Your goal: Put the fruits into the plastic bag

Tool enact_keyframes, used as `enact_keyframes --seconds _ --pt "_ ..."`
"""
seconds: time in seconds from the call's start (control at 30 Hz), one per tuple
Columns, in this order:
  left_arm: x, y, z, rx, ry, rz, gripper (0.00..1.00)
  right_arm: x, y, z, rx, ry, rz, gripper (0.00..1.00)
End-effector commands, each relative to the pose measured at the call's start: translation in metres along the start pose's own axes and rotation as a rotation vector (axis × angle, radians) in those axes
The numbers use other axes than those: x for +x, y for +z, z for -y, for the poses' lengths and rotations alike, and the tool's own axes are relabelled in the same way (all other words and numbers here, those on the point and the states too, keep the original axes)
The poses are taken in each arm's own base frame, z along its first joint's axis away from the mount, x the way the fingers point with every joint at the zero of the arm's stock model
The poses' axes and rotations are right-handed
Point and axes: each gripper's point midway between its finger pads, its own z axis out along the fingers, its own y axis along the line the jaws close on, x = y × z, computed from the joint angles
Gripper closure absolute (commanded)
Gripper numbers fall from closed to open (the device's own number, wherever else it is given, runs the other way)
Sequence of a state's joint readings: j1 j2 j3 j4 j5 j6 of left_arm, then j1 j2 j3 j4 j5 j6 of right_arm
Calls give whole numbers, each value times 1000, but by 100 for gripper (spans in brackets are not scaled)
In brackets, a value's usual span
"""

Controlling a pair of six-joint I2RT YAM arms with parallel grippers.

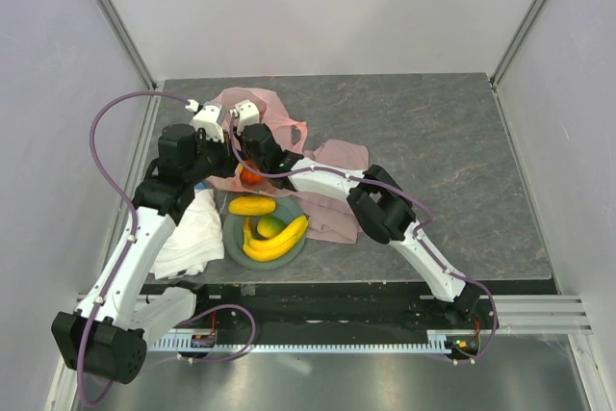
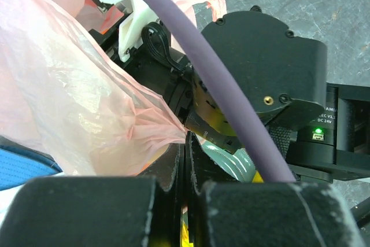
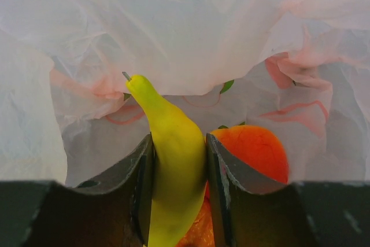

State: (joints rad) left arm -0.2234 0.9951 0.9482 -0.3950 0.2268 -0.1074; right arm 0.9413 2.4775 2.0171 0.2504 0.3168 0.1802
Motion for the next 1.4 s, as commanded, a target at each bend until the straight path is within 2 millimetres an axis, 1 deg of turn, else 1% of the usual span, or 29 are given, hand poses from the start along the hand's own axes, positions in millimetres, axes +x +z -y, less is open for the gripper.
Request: enact_keyframes --seconds 0.0,0.03,0.1,0.13,0.2,0.23,0.33,0.47,0.53,0.57,0.6,0.63,0.67,0.7,0.73,0.77,0.8,0.83,0.87,0.9,0.93,0.97,1.0,1.1,1.13,1.17,1.23,1.27,1.37 --pt "-13 -3 8 23 3 54 98 -15 -1 -8 -32 22 22 60" --pt "-14 -3 8 25 4 55 99 -21 -3 -9 -35 26 30 52" --pt "-13 -3 8 25 3 53 98 -20 -6 -8 -36 27 35 46" --pt "-13 -3 8 23 3 54 99 -26 -9 -8 -40 32 44 41" --pt "-14 -3 8 25 3 54 98 -27 -12 -8 -47 35 52 36" --pt "-14 -3 8 23 4 55 98 -34 -14 -8 -52 38 63 30" --pt "-13 -3 8 23 3 54 98 -43 -20 -12 -77 47 76 25" --pt "-14 -4 6 13 7 58 98 -60 -34 -13 -100 76 109 21" --pt "-16 -6 2 -11 7 64 98 -75 -49 -15 -123 89 137 21" --pt "-18 -8 1 -22 8 74 98 -66 -56 -11 -121 82 117 20" --pt "-18 -9 -2 -37 5 78 98 -88 -69 -11 -130 93 157 20" --pt "-20 -10 -6 -63 4 89 98 -89 -75 -10 -135 93 157 20" --pt "-20 -13 -8 -78 4 97 99 -77 -83 -5 -131 89 136 20" --pt "-23 -14 -11 -98 3 107 99 -95 -97 -5 -144 94 164 20" --pt "-23 -16 -12 -106 3 112 99 -95 -104 -3 -145 92 162 19" --pt "-24 -16 -14 -116 2 115 98 -79 -111 1 -141 84 126 19" --pt "-26 -18 -15 -125 1 126 99 -92 -123 2 -148 99 140 19" --pt "-25 -18 -16 -128 1 128 98 -89 -130 3 -156 103 123 19" --pt "-25 -18 -17 -133 1 130 98 -71 -137 6 -153 108 74 18" --pt "-25 -18 -18 -138 2 127 98 -81 -149 7 -164 115 85 18" --pt "-24 -18 -18 -139 1 126 98 -78 -155 8 -167 115 72 18" --pt "-24 -18 -19 -142 1 126 99 -62 -161 15 -148 114 33 17" --pt "-26 -18 -18 -140 0 131 99 -68 -169 20 -131 119 39 16" --pt "-25 -17 -19 -142 1 128 98 -50 -173 56 20 133 -38 16" --pt "-24 -16 -19 -143 0 124 98 -43 -172 65 41 143 -64 16" --pt "-23 -15 -19 -143 1 122 98 -33 -170 82 74 157 -100 16" --pt "-22 -14 -19 -141 2 117 98 -15 -169 100 94 214 -143 18" --pt "-22 -14 -20 -141 3 117 98 -13 -168 112 95 245 -150 18" --pt "-21 -13 -18 -132 4 111 98 -5 -164 130 86 294 -156 21"
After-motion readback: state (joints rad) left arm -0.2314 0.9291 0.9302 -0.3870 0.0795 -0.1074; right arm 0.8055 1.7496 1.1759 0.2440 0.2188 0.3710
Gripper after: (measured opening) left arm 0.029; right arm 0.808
